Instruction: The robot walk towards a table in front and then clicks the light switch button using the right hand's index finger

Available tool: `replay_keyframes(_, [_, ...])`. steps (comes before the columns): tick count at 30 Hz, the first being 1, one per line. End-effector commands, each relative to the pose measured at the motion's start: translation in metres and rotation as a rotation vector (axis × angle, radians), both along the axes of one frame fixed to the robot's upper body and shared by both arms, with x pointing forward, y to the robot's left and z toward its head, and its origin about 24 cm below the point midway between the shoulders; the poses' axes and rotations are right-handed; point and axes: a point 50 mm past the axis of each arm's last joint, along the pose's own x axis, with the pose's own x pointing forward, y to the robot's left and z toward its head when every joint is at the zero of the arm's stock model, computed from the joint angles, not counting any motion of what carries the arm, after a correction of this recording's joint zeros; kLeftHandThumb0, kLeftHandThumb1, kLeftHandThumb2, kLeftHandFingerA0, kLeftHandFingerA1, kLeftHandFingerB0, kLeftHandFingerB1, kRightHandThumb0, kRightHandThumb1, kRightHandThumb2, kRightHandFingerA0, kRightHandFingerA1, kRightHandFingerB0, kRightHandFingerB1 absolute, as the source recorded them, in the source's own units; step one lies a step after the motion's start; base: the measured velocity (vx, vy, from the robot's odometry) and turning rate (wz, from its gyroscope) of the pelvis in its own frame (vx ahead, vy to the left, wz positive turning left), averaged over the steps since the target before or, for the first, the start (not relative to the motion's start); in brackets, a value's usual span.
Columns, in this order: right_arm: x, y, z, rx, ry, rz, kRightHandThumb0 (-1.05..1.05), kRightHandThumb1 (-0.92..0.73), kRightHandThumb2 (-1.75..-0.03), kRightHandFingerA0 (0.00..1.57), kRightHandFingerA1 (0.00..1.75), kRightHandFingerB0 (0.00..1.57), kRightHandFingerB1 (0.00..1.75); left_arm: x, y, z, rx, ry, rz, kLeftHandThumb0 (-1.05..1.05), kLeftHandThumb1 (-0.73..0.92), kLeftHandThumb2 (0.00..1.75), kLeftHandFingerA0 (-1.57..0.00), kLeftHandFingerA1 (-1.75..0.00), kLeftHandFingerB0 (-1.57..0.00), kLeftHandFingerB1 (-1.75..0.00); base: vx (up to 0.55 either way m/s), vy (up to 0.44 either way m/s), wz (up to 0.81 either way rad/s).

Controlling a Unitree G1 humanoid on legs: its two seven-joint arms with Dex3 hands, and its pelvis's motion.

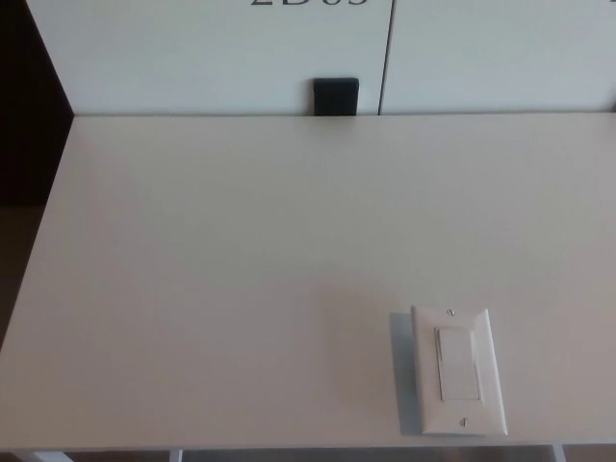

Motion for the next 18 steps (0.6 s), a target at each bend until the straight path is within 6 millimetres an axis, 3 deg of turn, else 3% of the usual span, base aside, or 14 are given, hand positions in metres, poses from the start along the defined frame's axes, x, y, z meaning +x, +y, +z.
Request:
replay_keyframes(1, [0.006,-0.003,-0.018,0.036,0.118,-0.046,-0.64,-0.62,-0.58,0.27,0.32,0.25,0.29,0.000,0.005,-0.001,0.013,0.004,0.012,-0.65,0.44,0.70,-0.33,-1.01,-0.37,-0.68,0.00,0.000,0.00])
replay_keyframes(10, [0.029,-0.002,-0.036,0.101,0.225,-0.101,-0.68,-0.64,-0.60,0.23,0.32,0.22,0.28,0.010,0.002,-0.003,-0.005,-0.022,0.026,-0.70,0.46,0.75,-0.32,-1.09,-0.35,-0.75,0.00,0.000,0.00])
replay_keyframes(13, [0.030,-0.002,-0.055,0.162,0.308,-0.127,-0.73,-0.66,-0.60,0.23,0.32,0.22,0.28,-0.003,0.006,-0.005,-0.004,0.004,0.055,-0.70,0.46,0.74,-0.31,-1.10,-0.35,-0.73,0.00,0.000,0.00])
replay_keyframes(18, [0.045,-0.001,-0.068,0.222,0.388,-0.146,-0.70,-0.66,-0.60,0.23,0.35,0.22,0.28,0.001,0.014,-0.004,0.000,-0.016,0.075,-0.69,0.45,0.76,-0.32,-1.09,-0.35,-0.76,0.00,0.000,0.00])
